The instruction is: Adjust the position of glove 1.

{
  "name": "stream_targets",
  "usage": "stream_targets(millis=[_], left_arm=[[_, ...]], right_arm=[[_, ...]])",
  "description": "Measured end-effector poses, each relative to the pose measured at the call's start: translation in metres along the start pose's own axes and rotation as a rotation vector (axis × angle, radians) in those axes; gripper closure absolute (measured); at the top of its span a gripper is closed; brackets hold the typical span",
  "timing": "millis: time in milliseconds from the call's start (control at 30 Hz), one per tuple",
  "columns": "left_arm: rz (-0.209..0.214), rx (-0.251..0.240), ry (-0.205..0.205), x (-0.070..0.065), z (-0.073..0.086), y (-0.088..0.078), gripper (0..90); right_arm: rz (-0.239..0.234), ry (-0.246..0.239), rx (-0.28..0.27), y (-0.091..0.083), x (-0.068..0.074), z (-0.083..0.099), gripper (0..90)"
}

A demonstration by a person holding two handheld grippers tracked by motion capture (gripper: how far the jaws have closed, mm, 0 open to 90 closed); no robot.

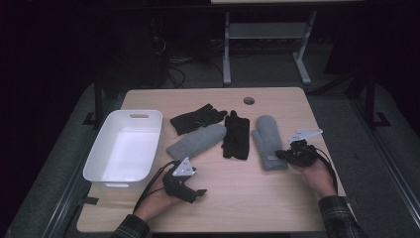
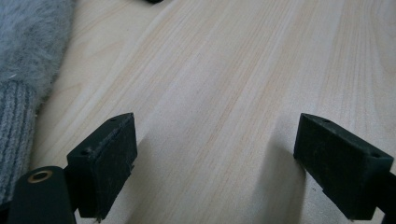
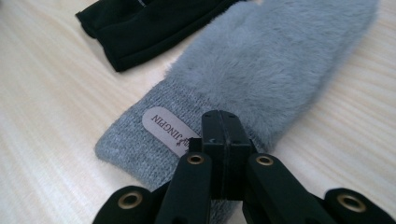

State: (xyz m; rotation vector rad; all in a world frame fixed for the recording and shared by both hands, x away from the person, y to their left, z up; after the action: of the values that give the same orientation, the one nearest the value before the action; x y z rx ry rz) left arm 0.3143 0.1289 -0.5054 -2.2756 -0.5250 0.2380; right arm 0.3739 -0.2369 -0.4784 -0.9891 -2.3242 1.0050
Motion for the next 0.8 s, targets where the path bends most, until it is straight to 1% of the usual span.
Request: stream_targets(millis=[33, 67, 133, 167, 233, 267, 300, 333, 367, 400, 433, 467, 533, 600, 633, 700, 800], left_arm=[[-0.001, 0.000, 0.000, 0.000, 0.000, 0.000, 12.3], [-0.001, 0.000, 0.000, 0.000, 0.000, 0.000, 12.4], [0.000, 0.000, 0.000, 0.000, 0.000, 0.000, 12.3], [0.000, 0.000, 0.000, 0.000, 0.000, 0.000, 12.3], [-0.001, 0.000, -0.001, 0.000, 0.000, 0.000, 12.3], [-0.002, 0.000, -0.001, 0.000, 0.000, 0.000, 12.3], [-0.003, -0.001, -0.001, 0.000, 0.000, 0.000, 12.3], [-0.003, -0.002, -0.001, 0.000, 0.000, 0.000, 12.4], [-0.003, -0.002, -0.001, 0.000, 0.000, 0.000, 12.4], [-0.004, -0.003, -0.002, 0.000, 0.000, 0.000, 12.3], [-0.004, -0.003, -0.002, 0.000, 0.000, 0.000, 12.3], [-0.004, -0.003, -0.002, 0.000, 0.000, 0.000, 12.4], [-0.004, -0.003, -0.002, 0.000, 0.000, 0.000, 12.3], [-0.004, -0.003, -0.002, 0.000, 0.000, 0.000, 12.3], [-0.004, -0.003, -0.002, 0.000, 0.000, 0.000, 12.3], [-0.004, -0.003, -0.002, 0.000, 0.000, 0.000, 12.3], [-0.005, -0.003, -0.003, 0.000, 0.000, 0.000, 12.3]], right_arm=[[-0.004, 0.006, 0.000, -0.001, 0.002, 0.001, 90.0], [-0.011, -0.003, 0.002, -0.002, 0.003, 0.002, 90.0], [-0.017, -0.003, 0.006, -0.003, 0.004, 0.004, 90.0], [-0.020, -0.001, 0.013, -0.005, 0.008, 0.006, 90.0], [-0.026, -0.001, 0.006, -0.005, 0.010, 0.007, 90.0], [-0.031, -0.009, 0.020, -0.008, 0.015, 0.011, 90.0], [-0.031, -0.009, 0.020, -0.008, 0.015, 0.011, 90.0], [-0.032, -0.009, 0.022, -0.009, 0.018, 0.012, 90.0], [-0.031, -0.023, 0.021, -0.010, 0.020, 0.013, 90.0], [-0.033, -0.020, 0.028, -0.011, 0.022, 0.014, 90.0], [-0.037, -0.030, 0.028, -0.012, 0.024, 0.015, 90.0], [-0.044, -0.020, 0.030, -0.013, 0.027, 0.016, 90.0], [-0.051, -0.027, 0.029, -0.014, 0.030, 0.018, 90.0], [-0.066, -0.035, 0.036, -0.017, 0.036, 0.022, 90.0], [-0.066, -0.035, 0.036, -0.017, 0.036, 0.022, 90.0], [-0.069, -0.048, 0.043, -0.019, 0.041, 0.023, 90.0], [-0.083, -0.056, 0.038, -0.020, 0.048, 0.025, 90.0]])
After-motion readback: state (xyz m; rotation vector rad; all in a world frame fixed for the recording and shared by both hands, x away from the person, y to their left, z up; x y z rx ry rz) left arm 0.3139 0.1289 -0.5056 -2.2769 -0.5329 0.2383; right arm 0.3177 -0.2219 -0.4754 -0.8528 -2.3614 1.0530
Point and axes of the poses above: each handheld gripper's, and its own axes: y roughly forward along the jaws, z roughly out of its underside, x roughly to its left, the point moved 4 cm from there along y, roughly forward along the jaws, and after that the axes turned 3 degrees about x, right-handed, at the moved point
